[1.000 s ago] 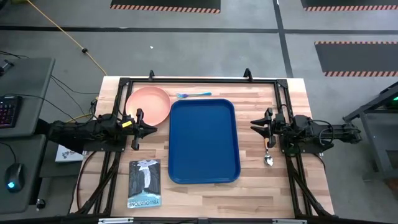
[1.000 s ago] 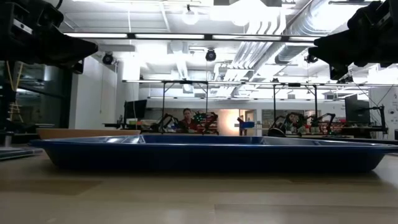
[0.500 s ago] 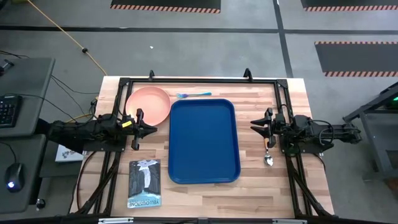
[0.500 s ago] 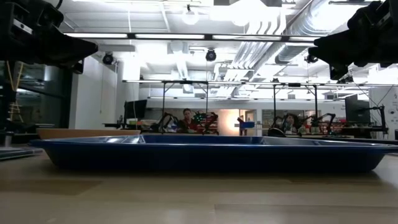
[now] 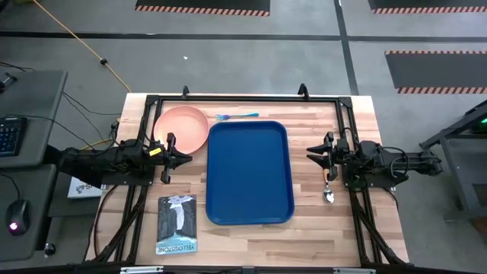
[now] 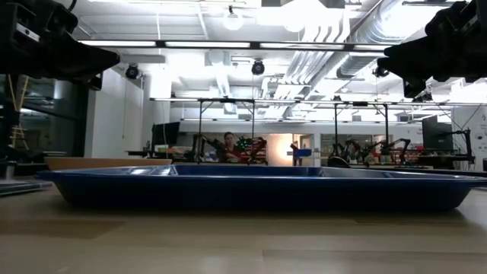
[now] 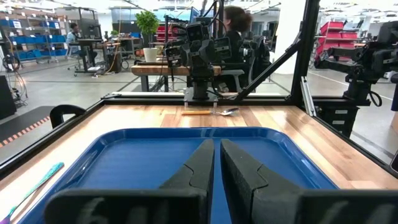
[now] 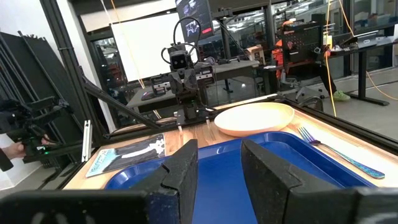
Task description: Pick and place plate/cup/fork/spoon on tray
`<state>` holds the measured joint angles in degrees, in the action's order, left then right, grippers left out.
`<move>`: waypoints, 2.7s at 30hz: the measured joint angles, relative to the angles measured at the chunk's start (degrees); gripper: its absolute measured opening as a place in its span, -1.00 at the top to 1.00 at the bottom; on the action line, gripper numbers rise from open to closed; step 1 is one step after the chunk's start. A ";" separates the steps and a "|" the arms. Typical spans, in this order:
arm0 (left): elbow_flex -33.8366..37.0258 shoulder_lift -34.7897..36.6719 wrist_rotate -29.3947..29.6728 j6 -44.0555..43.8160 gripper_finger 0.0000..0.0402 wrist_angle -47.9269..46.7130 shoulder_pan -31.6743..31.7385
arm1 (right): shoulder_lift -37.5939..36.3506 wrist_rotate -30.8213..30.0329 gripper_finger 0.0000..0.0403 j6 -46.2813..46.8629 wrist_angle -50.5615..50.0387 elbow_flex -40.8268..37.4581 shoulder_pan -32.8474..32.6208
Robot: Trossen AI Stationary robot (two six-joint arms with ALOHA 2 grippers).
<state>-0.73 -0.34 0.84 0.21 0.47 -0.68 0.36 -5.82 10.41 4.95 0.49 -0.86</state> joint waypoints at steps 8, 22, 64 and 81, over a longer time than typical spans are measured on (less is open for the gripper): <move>0.02 -0.01 0.00 0.00 0.90 0.00 -0.01 | -0.01 -0.01 0.43 0.00 0.00 0.00 0.00; 0.01 -0.01 0.00 0.00 0.90 0.00 0.00 | -0.02 -1.85 0.43 -19.53 1.71 0.00 0.10; 0.02 -0.02 0.00 0.00 0.90 0.00 -0.01 | 68.69 -16.06 0.43 39.19 -72.68 61.41 -4.31; 0.00 0.00 0.00 0.00 0.90 0.00 0.01 | 68.70 -2.88 0.43 77.73 -65.13 36.27 -18.82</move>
<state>-0.73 -0.34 0.84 0.21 0.47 -0.67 69.06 -8.70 88.15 -60.18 36.76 -19.68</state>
